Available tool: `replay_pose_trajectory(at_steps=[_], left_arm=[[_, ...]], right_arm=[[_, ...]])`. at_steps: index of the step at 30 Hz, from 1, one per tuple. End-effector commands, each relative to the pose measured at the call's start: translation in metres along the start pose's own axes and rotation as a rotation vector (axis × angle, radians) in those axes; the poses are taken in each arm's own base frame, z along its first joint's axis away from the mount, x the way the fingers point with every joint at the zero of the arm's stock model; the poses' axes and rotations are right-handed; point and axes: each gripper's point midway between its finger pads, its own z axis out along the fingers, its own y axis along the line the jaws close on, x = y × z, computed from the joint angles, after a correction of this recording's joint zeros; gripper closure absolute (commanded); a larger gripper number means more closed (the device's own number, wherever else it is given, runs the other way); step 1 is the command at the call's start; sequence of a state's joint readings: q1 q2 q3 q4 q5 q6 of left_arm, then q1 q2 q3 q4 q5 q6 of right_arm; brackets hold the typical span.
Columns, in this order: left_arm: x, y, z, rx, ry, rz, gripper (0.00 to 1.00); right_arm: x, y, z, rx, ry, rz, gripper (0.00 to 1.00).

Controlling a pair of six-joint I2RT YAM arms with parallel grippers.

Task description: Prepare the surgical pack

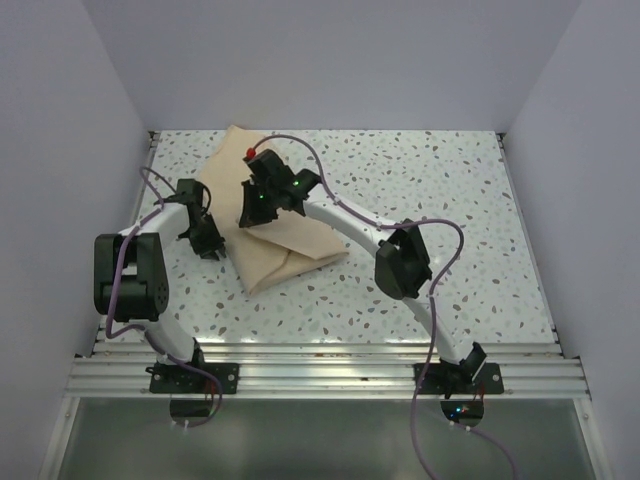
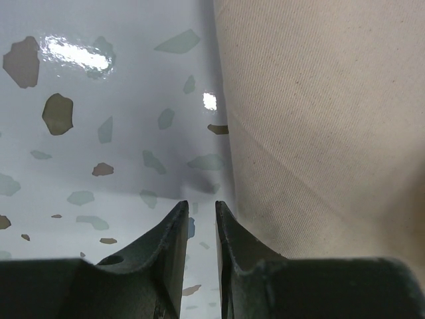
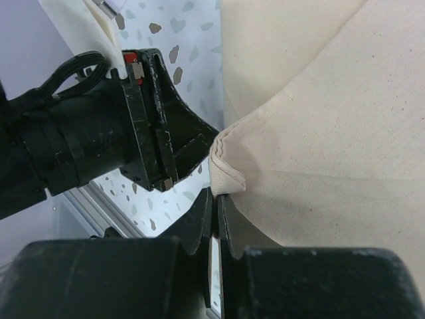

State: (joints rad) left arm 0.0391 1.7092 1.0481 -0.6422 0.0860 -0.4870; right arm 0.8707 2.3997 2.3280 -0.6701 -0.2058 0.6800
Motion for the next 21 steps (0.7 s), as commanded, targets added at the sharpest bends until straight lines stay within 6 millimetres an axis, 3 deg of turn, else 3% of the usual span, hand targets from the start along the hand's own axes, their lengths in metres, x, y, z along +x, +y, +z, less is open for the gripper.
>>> replay_pose_trajectory(at_steps=[1, 7, 11, 12, 14, 17, 21], left_arm=[[-0.006, 0.000, -0.004, 0.009, -0.030, -0.008, 0.74], [-0.015, 0.010, -0.020, -0.050, -0.069, 0.001, 0.68], [-0.024, 0.016, -0.034, -0.059, -0.096, -0.014, 0.66], [-0.025, 0.018, -0.038, -0.063, -0.095, -0.018, 0.66], [-0.035, 0.018, -0.048, -0.057, -0.119, -0.024, 0.65], [-0.044, 0.013, -0.065, -0.024, -0.137, -0.028, 0.64], [-0.054, -0.010, -0.083, 0.083, -0.162, -0.043, 0.66]], right_arm=[[0.011, 0.021, 0.009, -0.079, 0.026, 0.003, 1.00], [0.034, 0.017, 0.024, -0.096, 0.104, -0.002, 0.98], [0.047, 0.023, 0.031, -0.128, 0.149, -0.007, 0.91], [0.053, 0.024, 0.034, -0.138, 0.173, -0.013, 0.84], [0.048, 0.033, 0.028, -0.161, 0.168, -0.027, 0.70], [0.025, 0.036, 0.000, -0.154, 0.118, -0.073, 0.50], [0.002, 0.028, -0.043, -0.149, 0.068, -0.125, 0.41]])
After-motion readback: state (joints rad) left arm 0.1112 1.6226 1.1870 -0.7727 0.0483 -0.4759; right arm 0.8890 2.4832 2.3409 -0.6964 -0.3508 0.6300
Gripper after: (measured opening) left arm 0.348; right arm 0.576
